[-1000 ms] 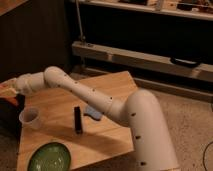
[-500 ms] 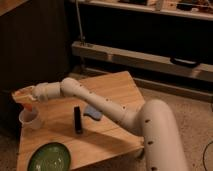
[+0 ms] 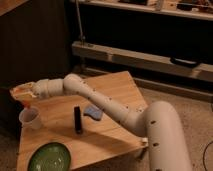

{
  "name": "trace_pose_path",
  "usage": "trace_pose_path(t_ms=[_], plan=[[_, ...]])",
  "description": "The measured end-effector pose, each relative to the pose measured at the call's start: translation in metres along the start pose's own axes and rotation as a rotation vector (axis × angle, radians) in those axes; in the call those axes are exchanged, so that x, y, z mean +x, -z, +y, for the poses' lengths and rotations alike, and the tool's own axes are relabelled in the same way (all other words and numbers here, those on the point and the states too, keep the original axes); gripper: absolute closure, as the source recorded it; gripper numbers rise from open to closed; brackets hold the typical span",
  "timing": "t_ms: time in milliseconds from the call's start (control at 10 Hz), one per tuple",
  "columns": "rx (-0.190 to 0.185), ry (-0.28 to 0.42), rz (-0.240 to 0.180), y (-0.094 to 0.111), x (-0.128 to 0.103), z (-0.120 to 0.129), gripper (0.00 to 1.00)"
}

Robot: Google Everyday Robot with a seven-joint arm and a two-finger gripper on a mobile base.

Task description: Place the pepper in the ceramic cup

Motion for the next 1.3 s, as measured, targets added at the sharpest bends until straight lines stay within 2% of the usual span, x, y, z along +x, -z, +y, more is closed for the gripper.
trace_pose_path(t_ms=[400,1100,1200,1300], plan=[[0.007,-0.01,-0.039,-0.012,-0.026,-0.001,0.98],[0.05,-0.028,-0.031,-0.024,-0.071,-0.001,0.26],[0.046,-0.028,-0.03,-0.023,-0.078,0.002,0.21],[0.036,-0.03,-0.033,-0.022,-0.084,0.004,0.2]])
